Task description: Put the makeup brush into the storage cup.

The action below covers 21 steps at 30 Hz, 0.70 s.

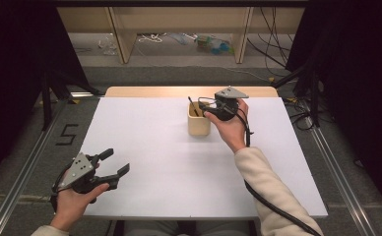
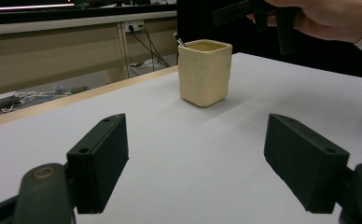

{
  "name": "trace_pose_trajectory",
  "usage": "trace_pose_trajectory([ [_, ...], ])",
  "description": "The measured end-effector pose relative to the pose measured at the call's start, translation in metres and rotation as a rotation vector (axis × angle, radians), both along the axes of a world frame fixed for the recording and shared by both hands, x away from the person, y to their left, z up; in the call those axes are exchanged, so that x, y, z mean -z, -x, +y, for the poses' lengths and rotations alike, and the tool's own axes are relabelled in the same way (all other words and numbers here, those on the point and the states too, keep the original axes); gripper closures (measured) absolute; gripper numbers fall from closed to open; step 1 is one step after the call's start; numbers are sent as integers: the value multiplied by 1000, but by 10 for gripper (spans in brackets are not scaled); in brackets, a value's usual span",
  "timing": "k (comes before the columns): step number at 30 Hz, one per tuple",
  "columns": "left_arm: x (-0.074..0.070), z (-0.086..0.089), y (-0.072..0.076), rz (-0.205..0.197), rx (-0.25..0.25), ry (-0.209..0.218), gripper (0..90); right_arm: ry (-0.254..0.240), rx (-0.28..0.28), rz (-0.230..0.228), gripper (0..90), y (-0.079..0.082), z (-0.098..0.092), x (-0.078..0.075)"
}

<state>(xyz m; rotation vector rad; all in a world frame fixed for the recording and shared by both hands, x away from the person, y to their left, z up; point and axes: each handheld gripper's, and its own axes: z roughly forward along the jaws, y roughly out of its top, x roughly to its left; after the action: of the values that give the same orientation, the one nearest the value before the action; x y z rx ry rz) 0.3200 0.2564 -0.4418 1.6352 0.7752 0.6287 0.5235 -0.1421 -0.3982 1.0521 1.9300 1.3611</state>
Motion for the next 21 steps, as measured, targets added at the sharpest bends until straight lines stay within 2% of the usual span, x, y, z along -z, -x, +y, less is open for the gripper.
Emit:
trace_pose_trajectory([
  [4,0,0,0,-1,-1,0,216,29,-8,-5,290,8,-7,0],
  [8,0,0,0,0,0,1,215,39,-11,-8,290,15,-14,-1],
  [9,0,0,0,-1,0,0,216,40,-8,-22,290,16,-15,0],
  [10,0,0,0,-1,0,-1,215,34,-15,-11,290,18,-15,-1],
  [16,0,0,0,1,-4,-1,215,51,-23,-25,290,28,-22,-3],
  [17,0,0,0,0,-4,-1,215,50,-23,-16,290,31,-23,-3],
  [18,0,0,0,0,-4,0,215,53,-25,-36,290,31,-24,-3],
  [19,0,0,0,0,-4,0,215,53,-26,-24,290,34,-26,-4],
  [21,0,0,0,0,-6,0,215,54,-34,-32,290,37,-28,-4],
])
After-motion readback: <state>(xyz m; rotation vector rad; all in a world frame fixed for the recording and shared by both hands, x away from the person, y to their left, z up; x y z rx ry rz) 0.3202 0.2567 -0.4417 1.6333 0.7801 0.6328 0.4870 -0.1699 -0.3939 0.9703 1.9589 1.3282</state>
